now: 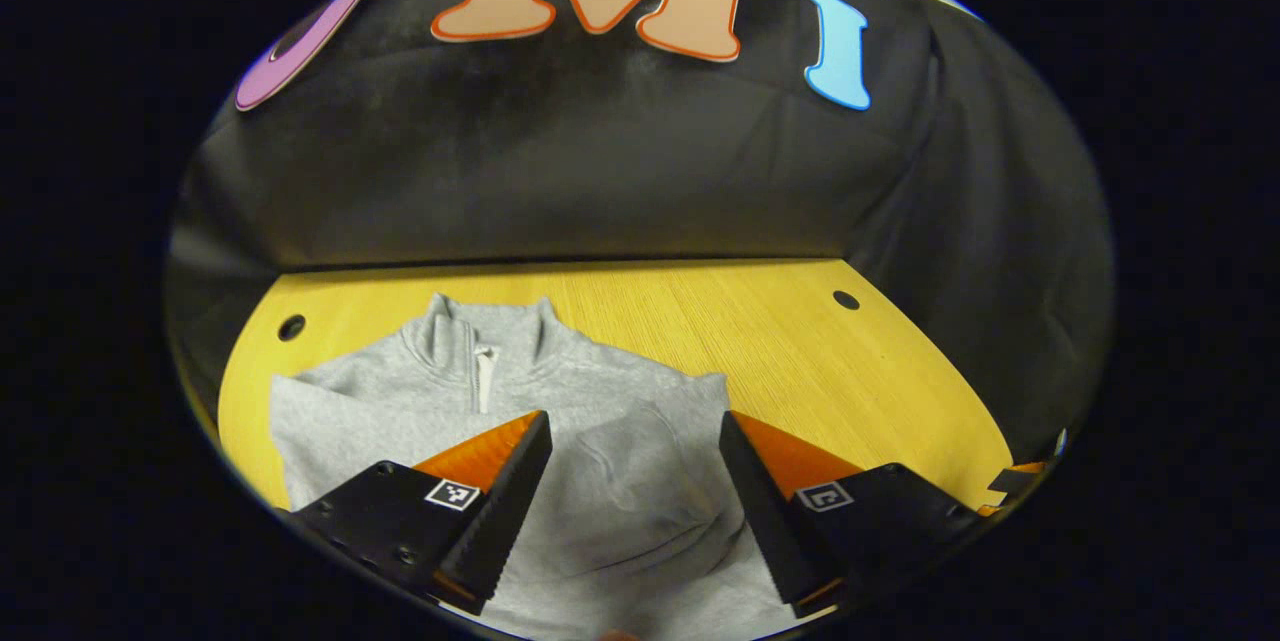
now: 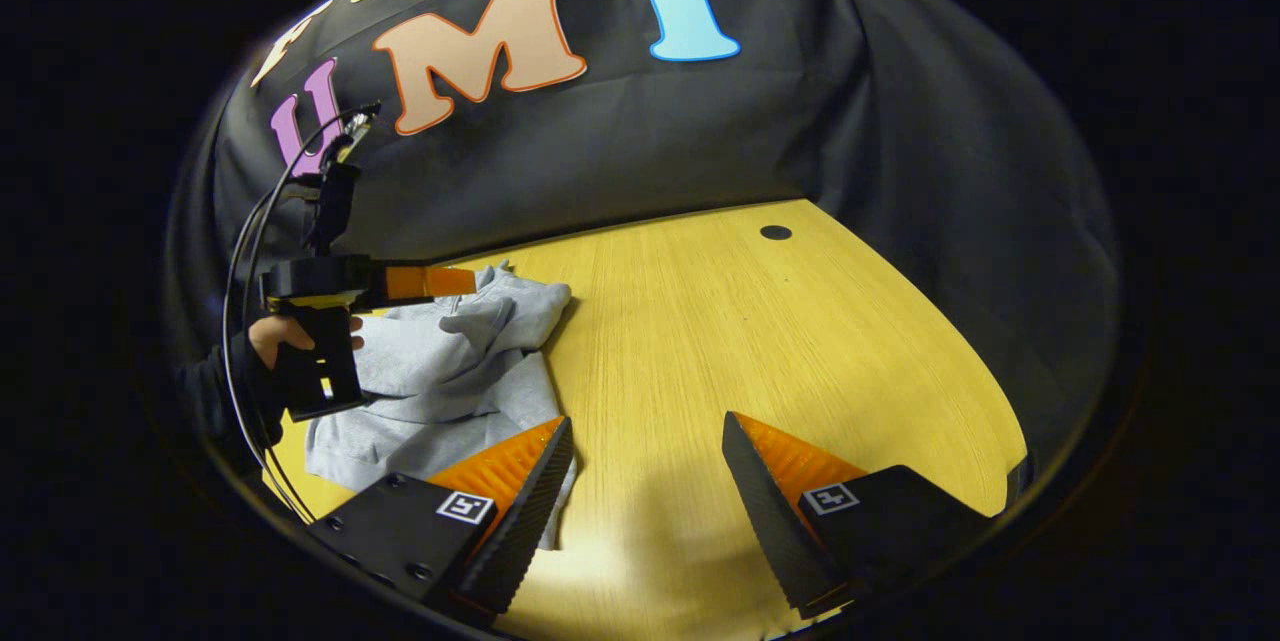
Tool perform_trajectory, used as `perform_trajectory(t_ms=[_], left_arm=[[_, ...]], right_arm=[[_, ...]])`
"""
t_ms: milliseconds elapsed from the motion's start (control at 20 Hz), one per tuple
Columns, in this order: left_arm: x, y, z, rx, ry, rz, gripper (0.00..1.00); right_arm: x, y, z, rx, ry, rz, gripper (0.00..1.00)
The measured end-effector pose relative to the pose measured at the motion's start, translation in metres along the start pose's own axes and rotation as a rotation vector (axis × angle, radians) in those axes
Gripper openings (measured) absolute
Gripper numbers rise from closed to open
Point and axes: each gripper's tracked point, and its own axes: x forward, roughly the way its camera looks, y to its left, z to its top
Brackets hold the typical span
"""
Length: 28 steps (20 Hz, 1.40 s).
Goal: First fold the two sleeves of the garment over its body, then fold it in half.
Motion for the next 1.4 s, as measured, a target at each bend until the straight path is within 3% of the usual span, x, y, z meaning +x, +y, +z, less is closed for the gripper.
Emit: perform_trajectory(t_ms=[200, 450, 700, 750, 900, 1400], left_arm=[[-0.04, 0.036, 0.007, -0.003, -0.065, 0.049, 0.96], [-0.089, 0.099, -0.017, -0.032, -0.064, 0.153, 0.96], [-0.132, 0.179, -0.072, -0.08, 0.003, 0.297, 0.99], [-0.141, 0.194, -0.09, -0.102, 0.021, 0.319, 0.96], [-0.166, 0.22, -0.125, -0.136, 0.06, 0.371, 0.96], [-0.185, 0.227, -0.209, -0.188, 0.174, 0.365, 0.97]], right_arm=[[0.007, 0.024, 0.004, -0.02, -0.004, 0.041, 0.97], [0.019, 0.047, -0.003, -0.026, 0.019, 0.07, 0.97], [0.028, 0.068, -0.011, -0.044, 0.042, 0.084, 0.97], [0.03, 0.071, -0.013, -0.053, 0.047, 0.085, 0.97], [0.035, 0.077, -0.022, -0.081, 0.068, 0.079, 0.97], [0.043, 0.081, -0.088, -0.161, 0.195, 0.049, 0.96]])
